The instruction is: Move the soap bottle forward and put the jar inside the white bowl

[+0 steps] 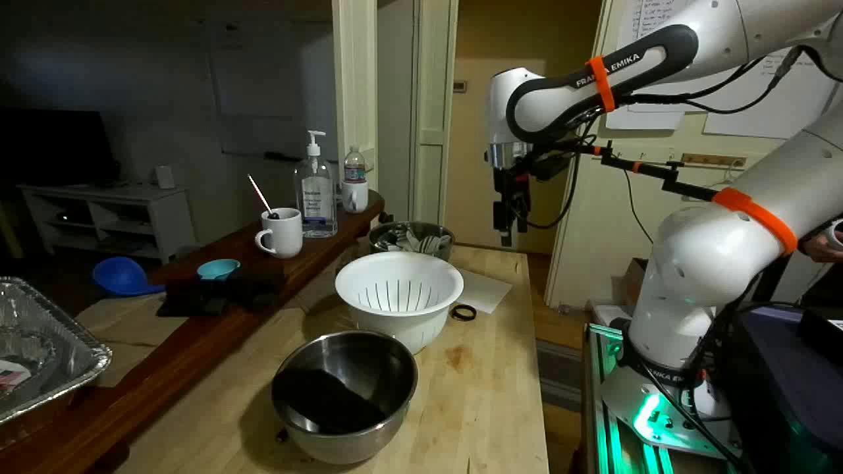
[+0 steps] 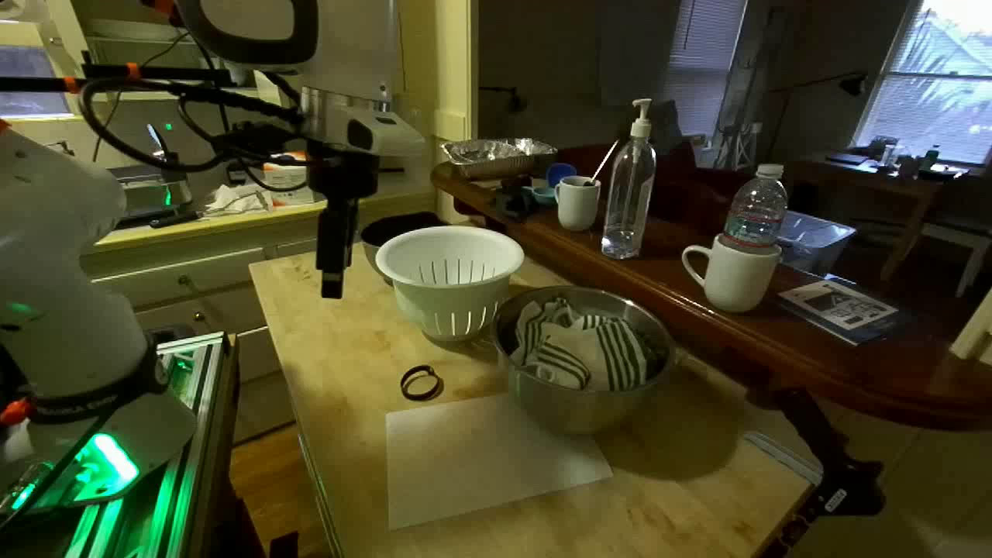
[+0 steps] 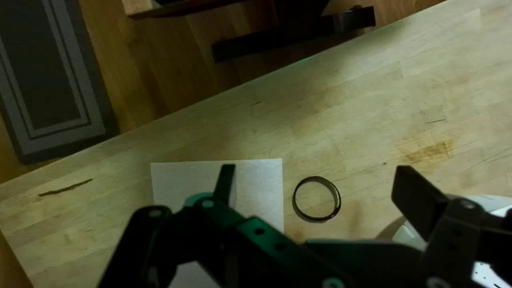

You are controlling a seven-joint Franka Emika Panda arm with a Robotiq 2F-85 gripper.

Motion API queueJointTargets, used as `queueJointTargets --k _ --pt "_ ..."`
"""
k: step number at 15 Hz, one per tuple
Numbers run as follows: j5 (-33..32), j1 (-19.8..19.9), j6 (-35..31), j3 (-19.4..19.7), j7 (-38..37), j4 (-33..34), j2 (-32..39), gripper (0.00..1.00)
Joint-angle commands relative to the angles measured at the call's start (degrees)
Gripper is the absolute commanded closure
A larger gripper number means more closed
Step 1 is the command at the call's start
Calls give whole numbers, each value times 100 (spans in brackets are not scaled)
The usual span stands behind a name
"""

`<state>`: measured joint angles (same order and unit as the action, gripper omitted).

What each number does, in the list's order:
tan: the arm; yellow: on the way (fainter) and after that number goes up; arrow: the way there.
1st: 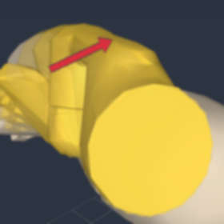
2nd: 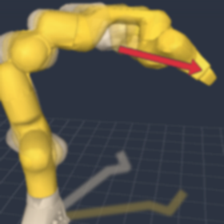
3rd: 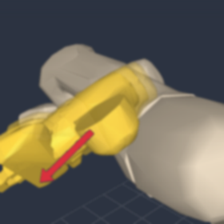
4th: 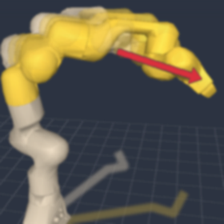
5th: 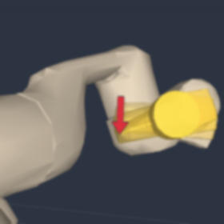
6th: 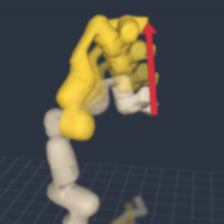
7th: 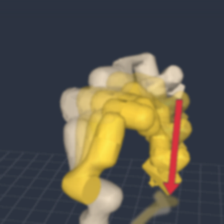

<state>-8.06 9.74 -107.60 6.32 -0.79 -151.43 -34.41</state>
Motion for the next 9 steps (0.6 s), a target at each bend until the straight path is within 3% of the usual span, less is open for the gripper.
queueJointTargets --k 1,6,7,9 --pt "-5 -11 9 10 -4 7 1 0" --pt "30 13 103 -37 -172 109 82 0" --pt "-183 186 168 -286 -830 299 277 0" --pt "-252 259 75 -390 -1377 690 530 0"
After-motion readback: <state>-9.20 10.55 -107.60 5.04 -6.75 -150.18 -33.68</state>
